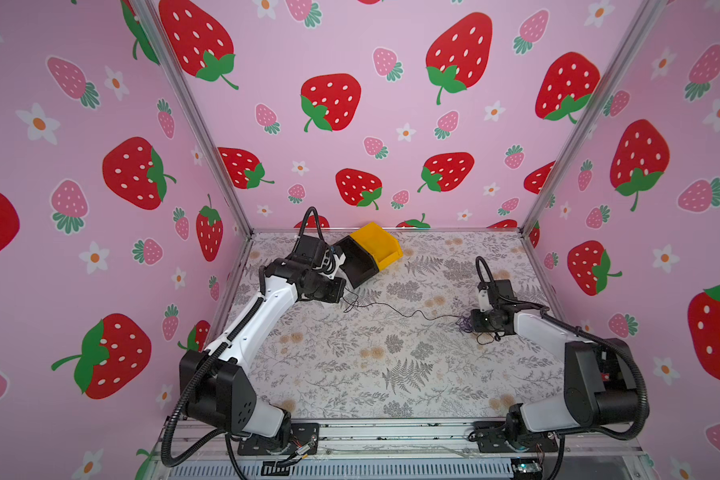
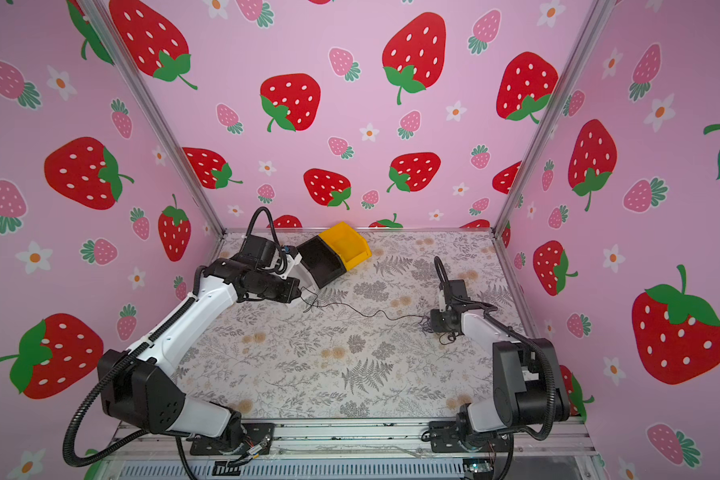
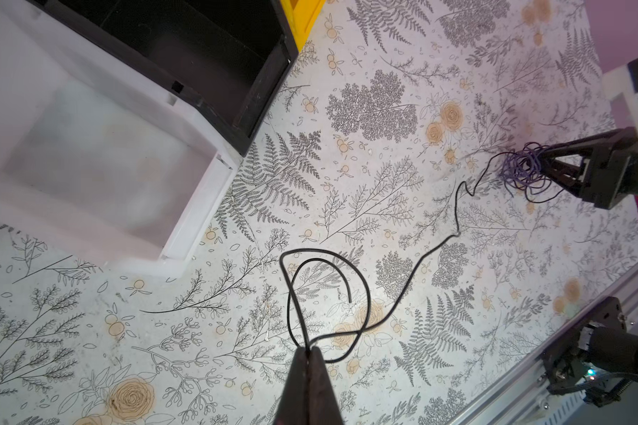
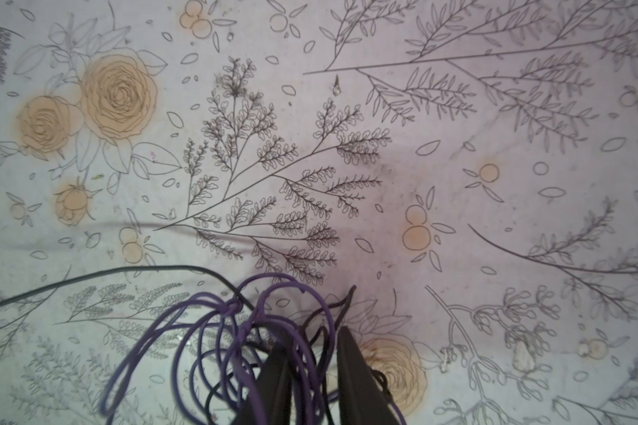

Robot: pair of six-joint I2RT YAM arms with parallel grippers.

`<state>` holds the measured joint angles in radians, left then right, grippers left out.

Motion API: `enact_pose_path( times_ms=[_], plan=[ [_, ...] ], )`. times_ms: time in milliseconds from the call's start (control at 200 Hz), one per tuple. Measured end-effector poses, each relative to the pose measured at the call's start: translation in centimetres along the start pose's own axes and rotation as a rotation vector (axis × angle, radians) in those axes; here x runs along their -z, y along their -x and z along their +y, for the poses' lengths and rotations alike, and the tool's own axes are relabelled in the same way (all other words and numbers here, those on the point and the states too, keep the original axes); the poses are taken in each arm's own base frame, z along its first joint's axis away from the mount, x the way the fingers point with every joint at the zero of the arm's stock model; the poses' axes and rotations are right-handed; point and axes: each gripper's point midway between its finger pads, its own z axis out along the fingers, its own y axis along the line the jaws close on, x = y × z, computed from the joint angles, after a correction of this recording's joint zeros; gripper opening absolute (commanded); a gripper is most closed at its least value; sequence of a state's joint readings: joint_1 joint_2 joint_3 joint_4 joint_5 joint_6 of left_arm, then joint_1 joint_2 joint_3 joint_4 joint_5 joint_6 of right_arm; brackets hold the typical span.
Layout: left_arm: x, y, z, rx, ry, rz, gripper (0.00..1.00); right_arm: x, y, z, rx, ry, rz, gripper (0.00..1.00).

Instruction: Untangle the cables

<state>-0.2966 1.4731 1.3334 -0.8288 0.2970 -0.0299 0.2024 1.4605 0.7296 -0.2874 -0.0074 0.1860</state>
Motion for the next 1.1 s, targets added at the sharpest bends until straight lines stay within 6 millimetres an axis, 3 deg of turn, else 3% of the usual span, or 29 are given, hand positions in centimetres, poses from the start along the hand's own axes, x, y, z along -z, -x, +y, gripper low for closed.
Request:
enact_pose_path(
  times_ms=[315,715,945,1035,1101],
  plan=[
    [0.2,-0.1,0.4,0.003,0.013,0.002,0.00,-0.2,-0.2,-0.6,-0.006,-0.027,0.009,0.28],
    [2.3,0.5,2.4,0.052,0.049,-0.058,0.00,-0.2,0.3,-1.4,-0.019,-0.052,0.010,0.29],
    [1.3,0.3,1.1,0.052,-0.024,-0.030,0.00,0.1,0.7,-0.5,-0.009,0.004,-0.007,0.43],
    [1.0,0.2,0.1,0.041,-0.057,-0.021,0.00,1.4,1.7,0.0,-0.004,0.029,-0.061,0.51],
    [0.8,0.1,-0.8,0.027,-0.081,-0.013,0.00,2.6,2.7,0.3,0.008,0.045,-0.113,0.51]
  ],
)
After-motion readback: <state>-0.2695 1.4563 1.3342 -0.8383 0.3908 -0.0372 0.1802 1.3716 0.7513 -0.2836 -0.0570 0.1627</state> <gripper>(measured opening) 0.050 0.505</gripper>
